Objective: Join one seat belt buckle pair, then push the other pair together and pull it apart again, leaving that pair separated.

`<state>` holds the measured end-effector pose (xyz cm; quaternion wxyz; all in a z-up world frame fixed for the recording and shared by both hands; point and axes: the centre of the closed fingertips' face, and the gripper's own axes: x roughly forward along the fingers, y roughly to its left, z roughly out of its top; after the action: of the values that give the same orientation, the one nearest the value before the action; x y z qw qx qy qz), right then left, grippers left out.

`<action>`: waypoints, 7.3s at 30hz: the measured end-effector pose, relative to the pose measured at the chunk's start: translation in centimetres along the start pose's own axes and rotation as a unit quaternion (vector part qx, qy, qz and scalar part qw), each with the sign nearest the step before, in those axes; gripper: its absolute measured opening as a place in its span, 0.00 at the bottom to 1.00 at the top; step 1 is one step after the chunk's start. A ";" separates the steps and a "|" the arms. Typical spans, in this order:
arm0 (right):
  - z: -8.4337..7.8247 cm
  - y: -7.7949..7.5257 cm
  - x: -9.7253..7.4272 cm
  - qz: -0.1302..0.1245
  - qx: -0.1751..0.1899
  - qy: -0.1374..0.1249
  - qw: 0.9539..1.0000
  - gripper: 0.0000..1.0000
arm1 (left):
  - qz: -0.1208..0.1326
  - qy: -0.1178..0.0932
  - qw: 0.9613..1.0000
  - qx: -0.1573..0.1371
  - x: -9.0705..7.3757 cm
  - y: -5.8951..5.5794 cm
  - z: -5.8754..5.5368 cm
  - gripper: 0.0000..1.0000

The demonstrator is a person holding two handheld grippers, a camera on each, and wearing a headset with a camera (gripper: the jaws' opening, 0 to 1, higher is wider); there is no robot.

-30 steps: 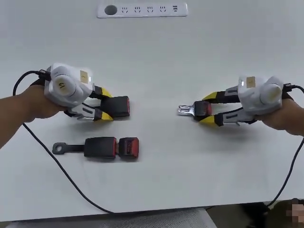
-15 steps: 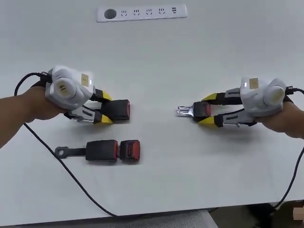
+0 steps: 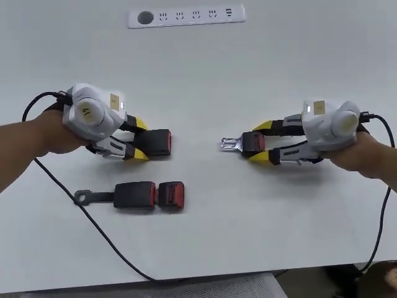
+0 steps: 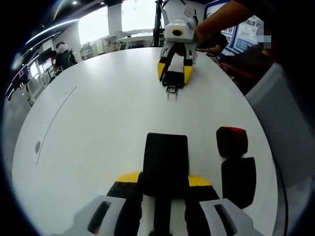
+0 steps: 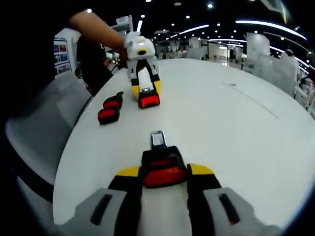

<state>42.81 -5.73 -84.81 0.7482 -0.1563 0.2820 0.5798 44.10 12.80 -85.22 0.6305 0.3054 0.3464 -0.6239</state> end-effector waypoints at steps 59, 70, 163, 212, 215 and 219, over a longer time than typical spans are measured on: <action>6.4 2.2 9.1 0.021 -0.007 0.004 1.000 0.35 | -0.006 0.037 0.999 0.029 0.0 0.2 0.0 0.33; 7.3 2.4 10.3 0.013 0.003 0.009 1.000 0.35 | -0.015 0.041 0.998 0.049 0.2 0.1 0.3 0.33; 3.8 1.0 5.6 0.003 -0.033 0.053 0.998 0.37 | -0.004 0.018 1.000 0.020 0.2 0.0 0.4 0.34; -2.0 -1.6 -1.9 -0.038 -0.025 0.091 0.995 0.54 | -0.004 0.039 0.999 0.015 0.3 -0.3 0.5 0.35; -2.2 -1.5 -2.2 -0.047 -0.012 0.085 0.995 0.57 | -0.016 0.045 0.999 0.012 0.3 -0.7 0.6 0.40; -1.9 -2.1 -2.5 -0.078 0.009 0.069 0.995 0.68 | -0.018 0.045 0.999 -0.006 0.3 -1.1 0.9 0.48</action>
<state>43.90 -9.33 -84.94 0.7713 -0.2105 0.3255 0.5048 43.08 11.84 -84.92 0.6049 0.3230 0.3833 -0.6187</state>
